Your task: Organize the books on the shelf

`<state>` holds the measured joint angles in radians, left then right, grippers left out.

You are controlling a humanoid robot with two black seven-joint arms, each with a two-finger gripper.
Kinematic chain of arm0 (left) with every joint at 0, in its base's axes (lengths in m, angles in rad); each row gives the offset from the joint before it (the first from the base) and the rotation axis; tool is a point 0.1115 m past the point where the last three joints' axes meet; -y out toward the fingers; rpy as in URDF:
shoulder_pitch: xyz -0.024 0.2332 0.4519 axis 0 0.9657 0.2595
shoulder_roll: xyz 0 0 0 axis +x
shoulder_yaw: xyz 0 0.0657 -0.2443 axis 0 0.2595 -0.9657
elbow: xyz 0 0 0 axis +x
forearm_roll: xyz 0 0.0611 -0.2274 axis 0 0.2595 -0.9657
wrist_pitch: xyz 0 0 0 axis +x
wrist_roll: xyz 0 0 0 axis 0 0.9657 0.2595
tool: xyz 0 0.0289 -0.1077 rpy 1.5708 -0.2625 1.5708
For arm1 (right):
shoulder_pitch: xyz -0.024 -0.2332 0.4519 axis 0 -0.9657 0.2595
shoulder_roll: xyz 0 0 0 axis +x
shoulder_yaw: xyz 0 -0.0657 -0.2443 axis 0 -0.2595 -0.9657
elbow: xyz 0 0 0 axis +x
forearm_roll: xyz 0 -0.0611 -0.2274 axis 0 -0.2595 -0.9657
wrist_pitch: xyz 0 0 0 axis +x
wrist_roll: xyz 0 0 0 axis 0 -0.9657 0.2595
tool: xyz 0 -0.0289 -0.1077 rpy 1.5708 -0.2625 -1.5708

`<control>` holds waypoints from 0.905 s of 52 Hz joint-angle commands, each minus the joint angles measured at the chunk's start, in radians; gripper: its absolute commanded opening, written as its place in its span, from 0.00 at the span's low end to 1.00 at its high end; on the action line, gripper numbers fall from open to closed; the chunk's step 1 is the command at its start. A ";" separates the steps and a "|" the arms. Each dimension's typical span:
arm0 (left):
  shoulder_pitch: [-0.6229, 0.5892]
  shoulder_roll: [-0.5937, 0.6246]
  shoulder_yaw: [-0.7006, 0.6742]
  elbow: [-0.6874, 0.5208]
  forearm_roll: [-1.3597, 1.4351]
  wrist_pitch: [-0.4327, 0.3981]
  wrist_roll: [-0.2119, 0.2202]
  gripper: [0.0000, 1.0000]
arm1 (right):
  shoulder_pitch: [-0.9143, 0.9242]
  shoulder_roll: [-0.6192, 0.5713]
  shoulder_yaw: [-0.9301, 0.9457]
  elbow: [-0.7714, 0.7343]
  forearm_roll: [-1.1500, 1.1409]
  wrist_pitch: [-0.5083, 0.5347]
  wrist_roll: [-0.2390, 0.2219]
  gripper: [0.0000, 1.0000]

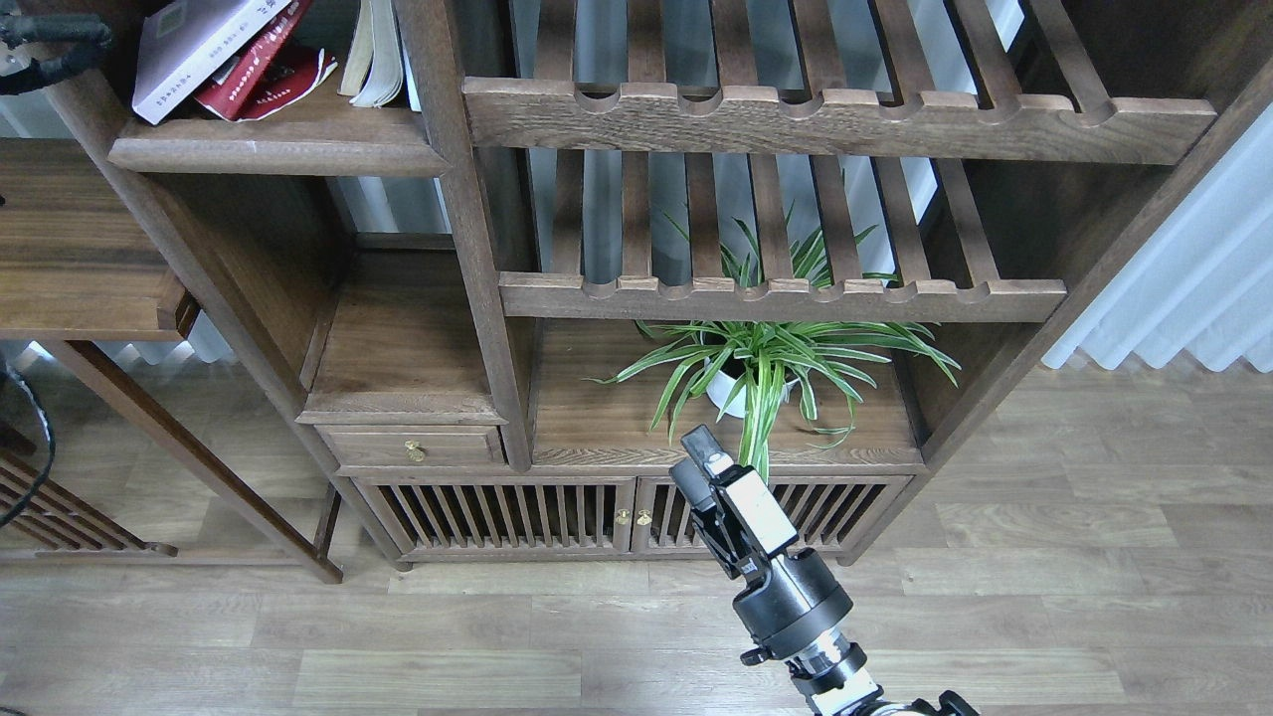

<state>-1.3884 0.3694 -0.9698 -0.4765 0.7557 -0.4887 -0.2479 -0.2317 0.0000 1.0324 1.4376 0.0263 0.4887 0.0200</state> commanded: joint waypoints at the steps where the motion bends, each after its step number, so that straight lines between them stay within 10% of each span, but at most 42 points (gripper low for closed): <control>1: 0.000 0.000 -0.004 -0.002 -0.001 0.000 0.001 0.61 | 0.000 0.000 0.000 0.000 0.000 0.000 0.000 1.00; 47: 0.149 0.097 -0.141 -0.231 0.047 0.000 -0.010 0.73 | -0.001 0.000 0.000 0.000 0.000 0.000 -0.002 1.00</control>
<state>-1.2651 0.4673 -1.1096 -0.6835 0.8024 -0.4886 -0.2561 -0.2332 0.0000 1.0313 1.4374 0.0260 0.4887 0.0190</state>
